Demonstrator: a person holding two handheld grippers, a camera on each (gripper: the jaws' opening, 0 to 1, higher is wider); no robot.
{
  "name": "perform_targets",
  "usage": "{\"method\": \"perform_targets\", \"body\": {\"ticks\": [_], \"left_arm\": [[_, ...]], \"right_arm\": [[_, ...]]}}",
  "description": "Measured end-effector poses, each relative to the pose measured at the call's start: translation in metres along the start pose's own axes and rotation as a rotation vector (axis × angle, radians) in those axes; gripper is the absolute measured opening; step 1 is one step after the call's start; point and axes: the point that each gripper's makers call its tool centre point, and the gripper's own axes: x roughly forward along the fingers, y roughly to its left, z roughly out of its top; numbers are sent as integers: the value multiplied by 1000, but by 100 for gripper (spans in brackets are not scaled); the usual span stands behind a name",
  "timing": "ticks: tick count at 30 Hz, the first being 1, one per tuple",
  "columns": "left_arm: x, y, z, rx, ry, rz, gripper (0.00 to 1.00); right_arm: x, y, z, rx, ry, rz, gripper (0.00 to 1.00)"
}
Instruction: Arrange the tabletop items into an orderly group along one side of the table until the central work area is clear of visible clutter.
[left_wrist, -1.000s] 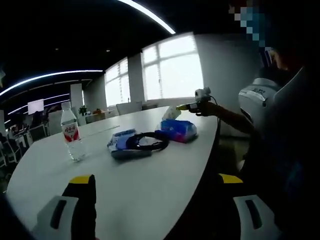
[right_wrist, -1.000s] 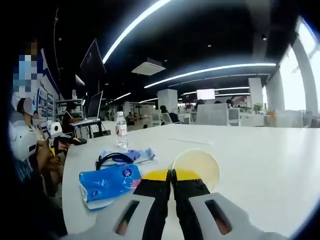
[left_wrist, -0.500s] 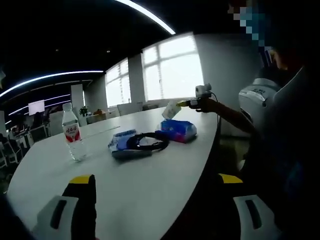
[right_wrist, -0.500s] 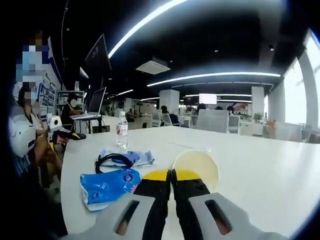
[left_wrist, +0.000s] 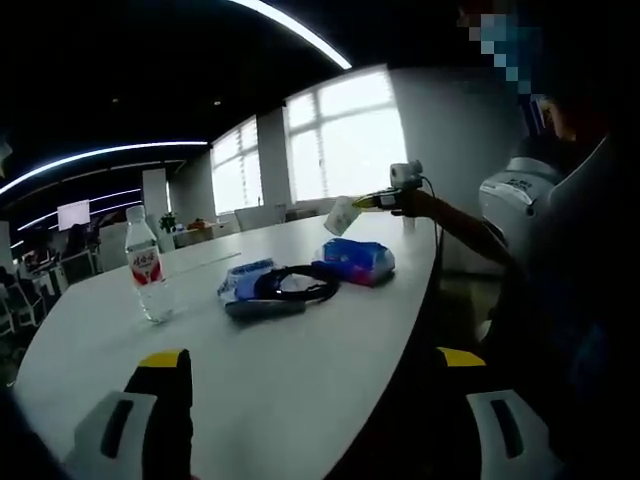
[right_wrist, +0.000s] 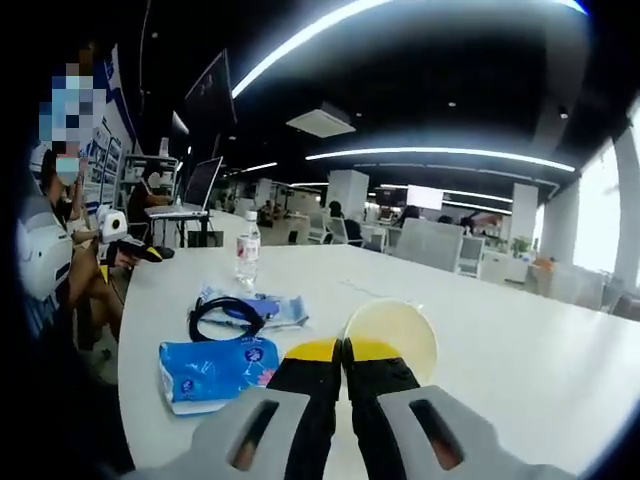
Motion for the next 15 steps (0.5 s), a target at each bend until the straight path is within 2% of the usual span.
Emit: {"method": "perform_targets", "body": {"ticks": [15], "left_arm": [[-3,1,1,-14,5,2,100]], "right_arm": [[6,0,9,-67,44,35,0]]}}
